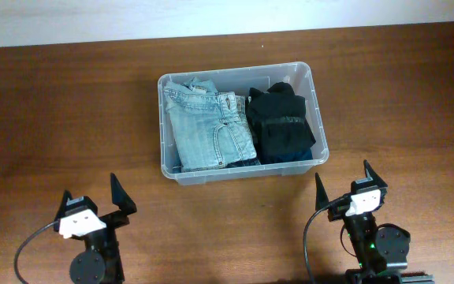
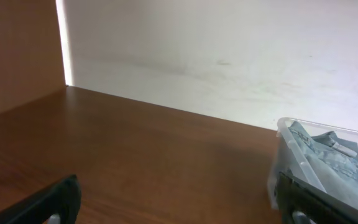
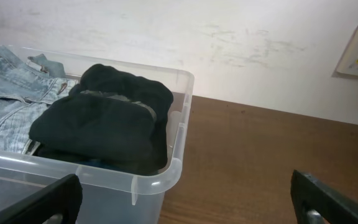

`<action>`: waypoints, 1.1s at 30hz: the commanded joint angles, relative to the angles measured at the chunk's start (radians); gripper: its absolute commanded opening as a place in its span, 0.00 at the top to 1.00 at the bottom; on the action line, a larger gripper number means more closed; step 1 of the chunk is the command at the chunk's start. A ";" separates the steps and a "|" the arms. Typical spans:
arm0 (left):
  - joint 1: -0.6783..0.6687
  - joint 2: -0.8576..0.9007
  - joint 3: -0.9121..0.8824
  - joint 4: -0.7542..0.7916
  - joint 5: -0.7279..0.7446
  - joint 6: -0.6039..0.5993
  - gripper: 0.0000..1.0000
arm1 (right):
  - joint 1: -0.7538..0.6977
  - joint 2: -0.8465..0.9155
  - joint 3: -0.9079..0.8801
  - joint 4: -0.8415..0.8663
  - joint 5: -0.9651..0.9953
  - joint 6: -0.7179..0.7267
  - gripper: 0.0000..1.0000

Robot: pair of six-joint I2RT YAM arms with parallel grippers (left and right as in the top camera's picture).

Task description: Pack container

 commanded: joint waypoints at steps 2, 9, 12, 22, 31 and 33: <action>-0.007 -0.042 -0.048 -0.001 0.028 -0.005 0.01 | -0.008 -0.006 -0.008 -0.004 0.009 0.001 0.01; -0.035 -0.042 -0.058 -0.048 0.024 -0.005 0.00 | -0.008 -0.006 -0.008 -0.004 0.009 0.001 0.02; -0.035 -0.042 -0.058 -0.049 0.024 -0.004 0.01 | -0.008 -0.006 -0.008 -0.003 0.009 0.001 0.02; -0.035 -0.042 -0.058 -0.048 0.027 -0.005 0.01 | -0.008 -0.006 -0.008 -0.004 0.009 0.001 0.02; -0.035 -0.042 -0.058 -0.048 0.027 -0.005 0.01 | -0.008 -0.006 -0.008 -0.003 0.009 0.001 0.02; -0.035 -0.042 -0.058 -0.048 0.027 -0.005 0.01 | -0.008 -0.006 -0.008 -0.004 0.009 0.001 0.02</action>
